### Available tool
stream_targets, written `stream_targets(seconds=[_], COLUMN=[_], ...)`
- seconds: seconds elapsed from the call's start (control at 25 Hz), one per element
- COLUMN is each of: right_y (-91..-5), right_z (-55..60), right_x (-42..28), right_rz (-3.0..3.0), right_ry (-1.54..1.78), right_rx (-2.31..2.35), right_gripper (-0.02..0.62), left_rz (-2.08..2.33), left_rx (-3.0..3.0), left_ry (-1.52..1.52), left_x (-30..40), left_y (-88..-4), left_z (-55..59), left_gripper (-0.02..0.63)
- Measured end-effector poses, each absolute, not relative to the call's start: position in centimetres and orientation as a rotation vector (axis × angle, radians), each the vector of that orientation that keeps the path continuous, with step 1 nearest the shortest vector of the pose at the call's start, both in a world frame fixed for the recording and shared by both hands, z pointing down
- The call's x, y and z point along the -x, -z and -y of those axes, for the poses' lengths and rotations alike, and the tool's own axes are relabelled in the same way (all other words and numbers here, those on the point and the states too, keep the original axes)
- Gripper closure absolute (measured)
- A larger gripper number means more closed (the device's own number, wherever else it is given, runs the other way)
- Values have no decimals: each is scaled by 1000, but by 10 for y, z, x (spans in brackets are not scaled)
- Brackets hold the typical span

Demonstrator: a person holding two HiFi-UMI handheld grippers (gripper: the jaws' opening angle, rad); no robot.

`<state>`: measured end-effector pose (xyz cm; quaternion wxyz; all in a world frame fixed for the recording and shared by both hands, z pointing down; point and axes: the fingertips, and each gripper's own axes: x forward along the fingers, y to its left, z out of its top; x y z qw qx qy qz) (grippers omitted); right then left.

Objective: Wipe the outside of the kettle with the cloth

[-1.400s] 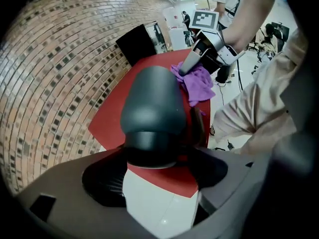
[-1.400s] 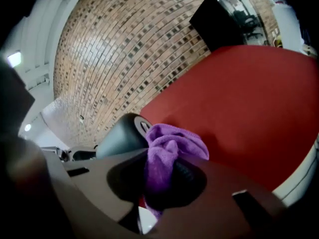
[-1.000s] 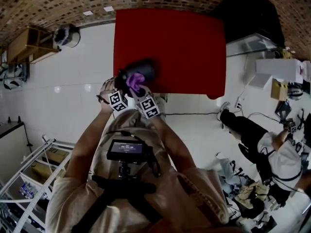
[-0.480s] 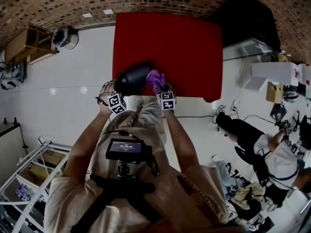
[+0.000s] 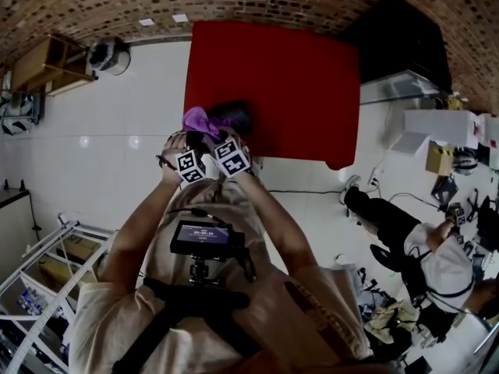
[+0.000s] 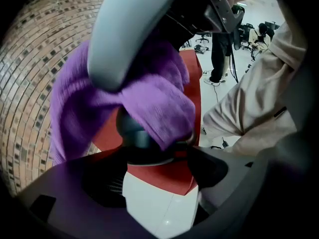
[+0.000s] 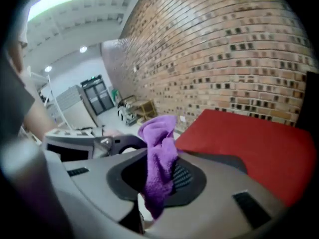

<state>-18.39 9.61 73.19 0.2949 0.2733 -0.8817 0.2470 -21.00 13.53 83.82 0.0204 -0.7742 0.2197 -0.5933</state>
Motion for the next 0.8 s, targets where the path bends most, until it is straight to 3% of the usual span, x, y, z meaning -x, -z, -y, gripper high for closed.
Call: stream_targets(seconds=[0.12, 0.4, 0.52, 0.64, 0.8], right_y=[-764, -797, -798, -754, -711], right_z=[-99, -52, -29, -6, -21], right_x=[182, 28, -4, 22, 136], right_rz=[2198, 2053, 1976, 2076, 2229], right_ry=[-538, -832, -833, -837, -738], right_rx=[-663, -999, -1073, -1076, -749], right_gripper=[514, 512, 515, 515, 514], left_rz=[-670, -663, -676, -693, -710], left_rx=[2392, 2425, 2434, 2445, 2438], left_ry=[1848, 1823, 1814, 1814, 1847], left_x=[210, 207, 208, 205, 208], left_y=[-839, -837, -837, -838, -839], left_z=[-137, -139, -141, -138, -138], left_gripper=[230, 230, 230, 230, 230])
